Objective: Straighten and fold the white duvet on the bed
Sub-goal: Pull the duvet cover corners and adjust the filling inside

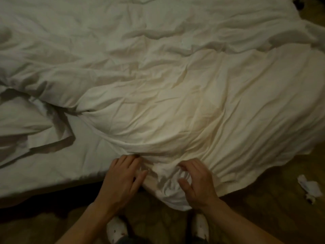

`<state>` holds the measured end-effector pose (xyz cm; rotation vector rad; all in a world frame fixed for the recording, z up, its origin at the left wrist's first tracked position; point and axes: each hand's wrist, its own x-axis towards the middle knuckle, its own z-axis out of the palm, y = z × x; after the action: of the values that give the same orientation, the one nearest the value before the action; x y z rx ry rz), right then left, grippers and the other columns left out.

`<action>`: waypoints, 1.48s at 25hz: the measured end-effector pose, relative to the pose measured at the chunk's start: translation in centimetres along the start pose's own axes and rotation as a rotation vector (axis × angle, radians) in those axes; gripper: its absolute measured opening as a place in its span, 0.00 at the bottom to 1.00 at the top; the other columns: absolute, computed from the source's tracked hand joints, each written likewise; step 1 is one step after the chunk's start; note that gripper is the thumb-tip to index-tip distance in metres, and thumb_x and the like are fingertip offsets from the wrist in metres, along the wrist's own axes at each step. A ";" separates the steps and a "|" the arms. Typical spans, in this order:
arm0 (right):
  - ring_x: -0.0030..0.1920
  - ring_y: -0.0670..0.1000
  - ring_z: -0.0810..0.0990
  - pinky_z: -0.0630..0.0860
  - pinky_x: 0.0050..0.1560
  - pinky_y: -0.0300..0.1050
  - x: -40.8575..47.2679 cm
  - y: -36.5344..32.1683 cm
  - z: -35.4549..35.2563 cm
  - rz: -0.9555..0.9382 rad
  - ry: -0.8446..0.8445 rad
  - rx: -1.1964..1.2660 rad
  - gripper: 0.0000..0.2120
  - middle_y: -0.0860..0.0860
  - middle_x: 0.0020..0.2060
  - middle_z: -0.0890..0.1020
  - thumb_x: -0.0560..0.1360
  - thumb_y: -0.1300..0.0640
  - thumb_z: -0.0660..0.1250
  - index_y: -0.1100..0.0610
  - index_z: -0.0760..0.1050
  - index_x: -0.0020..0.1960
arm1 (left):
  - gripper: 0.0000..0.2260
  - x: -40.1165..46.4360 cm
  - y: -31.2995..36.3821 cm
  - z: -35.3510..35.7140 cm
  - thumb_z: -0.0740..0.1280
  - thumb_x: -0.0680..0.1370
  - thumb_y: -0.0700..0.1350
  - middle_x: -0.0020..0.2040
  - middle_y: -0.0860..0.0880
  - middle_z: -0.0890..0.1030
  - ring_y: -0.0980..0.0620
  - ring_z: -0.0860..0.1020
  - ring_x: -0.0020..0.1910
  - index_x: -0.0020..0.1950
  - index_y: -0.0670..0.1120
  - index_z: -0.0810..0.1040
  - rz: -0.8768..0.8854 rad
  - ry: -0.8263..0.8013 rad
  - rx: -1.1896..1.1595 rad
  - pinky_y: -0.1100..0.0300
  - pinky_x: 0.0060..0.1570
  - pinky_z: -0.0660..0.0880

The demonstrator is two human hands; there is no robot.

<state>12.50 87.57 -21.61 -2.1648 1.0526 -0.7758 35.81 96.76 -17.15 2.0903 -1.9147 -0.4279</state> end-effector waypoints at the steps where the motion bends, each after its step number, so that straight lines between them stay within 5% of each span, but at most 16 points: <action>1: 0.48 0.50 0.78 0.75 0.49 0.49 0.7 -1.1 1.5 -0.022 0.001 0.022 0.32 0.53 0.47 0.81 0.82 0.34 0.51 0.60 0.79 0.55 | 0.26 0.0 -1.6 -0.5 0.48 0.83 0.62 0.60 0.47 0.78 0.47 0.76 0.56 0.64 0.46 0.76 -0.006 0.013 0.020 0.56 0.54 0.66; 5: 0.59 0.55 0.75 0.66 0.66 0.43 3.8 -5.8 6.8 -0.064 0.062 -0.010 0.34 0.57 0.58 0.77 0.81 0.33 0.50 0.61 0.72 0.66 | 0.26 0.7 -6.8 -2.5 0.53 0.82 0.60 0.66 0.40 0.74 0.41 0.73 0.62 0.69 0.42 0.71 0.019 0.142 0.044 0.49 0.59 0.69; 9: 0.75 0.58 0.65 0.58 0.77 0.53 8.0 -7.5 9.2 -0.029 -0.010 -0.115 0.42 0.61 0.74 0.68 0.80 0.30 0.47 0.64 0.62 0.77 | 0.30 1.9 -11.7 -4.1 0.49 0.82 0.62 0.74 0.40 0.67 0.41 0.68 0.70 0.76 0.43 0.65 -0.036 0.127 0.070 0.48 0.67 0.65; 13: 0.79 0.55 0.59 0.56 0.78 0.58 15.4 -5.5 10.0 0.192 -0.082 -0.213 0.48 0.56 0.79 0.61 0.76 0.24 0.39 0.59 0.55 0.81 | 0.31 4.1 -15.7 -4.5 0.47 0.82 0.63 0.78 0.41 0.61 0.43 0.62 0.76 0.79 0.46 0.60 0.006 0.061 0.128 0.47 0.72 0.61; 20: 0.80 0.51 0.53 0.52 0.79 0.57 17.6 -4.1 11.4 0.276 -0.084 -0.208 0.48 0.52 0.81 0.56 0.75 0.23 0.40 0.55 0.50 0.82 | 0.33 8.9 -18.2 -5.8 0.44 0.82 0.65 0.79 0.41 0.58 0.41 0.56 0.78 0.80 0.46 0.56 0.119 0.028 0.204 0.43 0.75 0.54; 25: 0.80 0.50 0.53 0.48 0.80 0.50 21.6 -3.5 10.4 0.314 -0.027 -0.210 0.48 0.52 0.81 0.56 0.72 0.21 0.37 0.52 0.48 0.82 | 0.37 17.6 -19.3 -8.5 0.41 0.79 0.69 0.76 0.41 0.65 0.40 0.68 0.71 0.80 0.47 0.55 0.104 0.029 0.160 0.46 0.68 0.65; 29: 0.81 0.51 0.50 0.50 0.79 0.58 27.8 -1.1 9.3 0.197 0.080 -0.249 0.43 0.51 0.81 0.54 0.76 0.25 0.40 0.51 0.48 0.82 | 0.39 27.2 -18.9 -11.2 0.45 0.76 0.70 0.75 0.40 0.67 0.39 0.71 0.69 0.81 0.48 0.52 0.127 0.093 0.153 0.47 0.66 0.68; 37: 0.81 0.51 0.48 0.51 0.77 0.63 40.7 6.8 9.4 0.263 -0.023 -0.260 0.48 0.50 0.82 0.52 0.74 0.22 0.37 0.54 0.49 0.83 | 0.39 43.2 -21.9 -9.2 0.42 0.75 0.72 0.81 0.46 0.55 0.47 0.53 0.79 0.81 0.53 0.47 0.091 -0.059 0.041 0.50 0.78 0.49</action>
<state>36.95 53.05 -22.94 -2.1770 1.4583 -0.5141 63.03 55.69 -18.70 2.0278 -2.0595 -0.4385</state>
